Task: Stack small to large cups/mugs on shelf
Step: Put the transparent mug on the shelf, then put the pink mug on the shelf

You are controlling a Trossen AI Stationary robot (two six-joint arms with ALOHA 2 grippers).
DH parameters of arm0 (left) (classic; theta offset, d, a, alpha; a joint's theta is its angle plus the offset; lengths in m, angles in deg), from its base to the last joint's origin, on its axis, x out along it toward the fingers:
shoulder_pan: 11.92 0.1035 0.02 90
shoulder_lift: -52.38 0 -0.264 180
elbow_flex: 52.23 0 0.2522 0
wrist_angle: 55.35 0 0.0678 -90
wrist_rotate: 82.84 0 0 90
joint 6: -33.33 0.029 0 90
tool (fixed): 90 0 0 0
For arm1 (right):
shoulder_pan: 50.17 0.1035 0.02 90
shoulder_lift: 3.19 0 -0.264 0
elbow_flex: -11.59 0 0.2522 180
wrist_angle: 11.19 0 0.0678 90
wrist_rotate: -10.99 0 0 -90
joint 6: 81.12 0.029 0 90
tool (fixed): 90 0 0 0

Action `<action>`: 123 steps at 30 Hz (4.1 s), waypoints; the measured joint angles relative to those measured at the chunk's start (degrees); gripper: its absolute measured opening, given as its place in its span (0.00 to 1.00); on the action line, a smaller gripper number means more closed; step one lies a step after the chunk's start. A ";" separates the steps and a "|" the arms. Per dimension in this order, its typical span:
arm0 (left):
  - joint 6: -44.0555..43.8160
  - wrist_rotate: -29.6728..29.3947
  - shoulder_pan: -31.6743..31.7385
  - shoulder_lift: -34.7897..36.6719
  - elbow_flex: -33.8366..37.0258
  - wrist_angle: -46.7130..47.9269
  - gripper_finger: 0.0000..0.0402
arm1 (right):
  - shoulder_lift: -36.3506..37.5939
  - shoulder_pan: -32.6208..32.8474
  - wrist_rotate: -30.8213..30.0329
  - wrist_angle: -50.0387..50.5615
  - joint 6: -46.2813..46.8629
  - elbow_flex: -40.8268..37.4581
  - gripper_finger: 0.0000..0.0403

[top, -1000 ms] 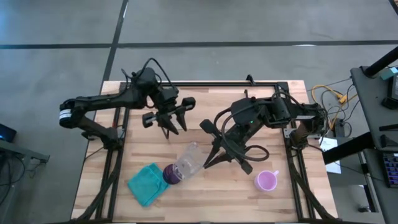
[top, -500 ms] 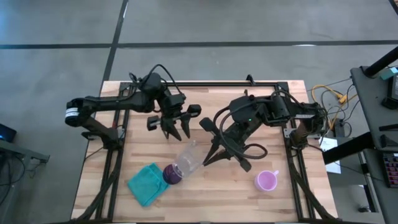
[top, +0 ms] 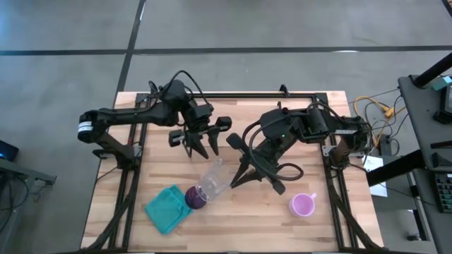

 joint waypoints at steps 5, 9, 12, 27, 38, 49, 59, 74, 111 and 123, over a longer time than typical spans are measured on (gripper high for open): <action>-3.34 1.41 -0.48 -0.04 0.53 0.02 0.31 | 0.00 -0.11 0.13 1.02 -1.58 -0.03 0.02; -3.55 1.41 -0.46 -0.09 0.61 0.02 0.31 | -0.31 -0.26 0.16 1.84 -2.00 -0.04 0.02; -3.76 1.58 -0.46 -0.09 0.61 0.07 0.31 | -0.49 -0.25 0.18 2.27 -3.95 -0.09 0.02; -5.87 1.43 2.56 -0.07 1.94 0.66 0.31 | 0.93 -0.24 -0.18 10.90 -2.24 -0.09 0.02; -10.27 -1.34 15.64 1.03 1.50 0.71 0.31 | 1.26 -2.30 -16.58 25.25 2.87 -0.07 0.02; -9.47 -3.97 27.39 7.18 1.11 0.55 0.31 | 1.03 -14.42 -17.16 21.33 8.89 -1.41 0.02; -5.08 -4.01 35.00 8.37 0.16 0.59 0.31 | -5.84 -22.87 -13.51 13.90 11.43 -5.73 0.02; 8.71 -1.92 42.97 10.39 0.00 0.58 0.31 | -17.21 -24.61 -13.57 11.48 14.27 0.24 0.02; 12.66 -4.20 46.88 11.28 0.72 0.69 0.31 | -18.64 -24.72 -13.92 12.99 10.52 -2.38 0.04; 12.57 -4.23 46.86 11.28 0.74 0.72 0.31 | -18.64 -24.74 -13.97 10.26 10.38 -2.45 0.24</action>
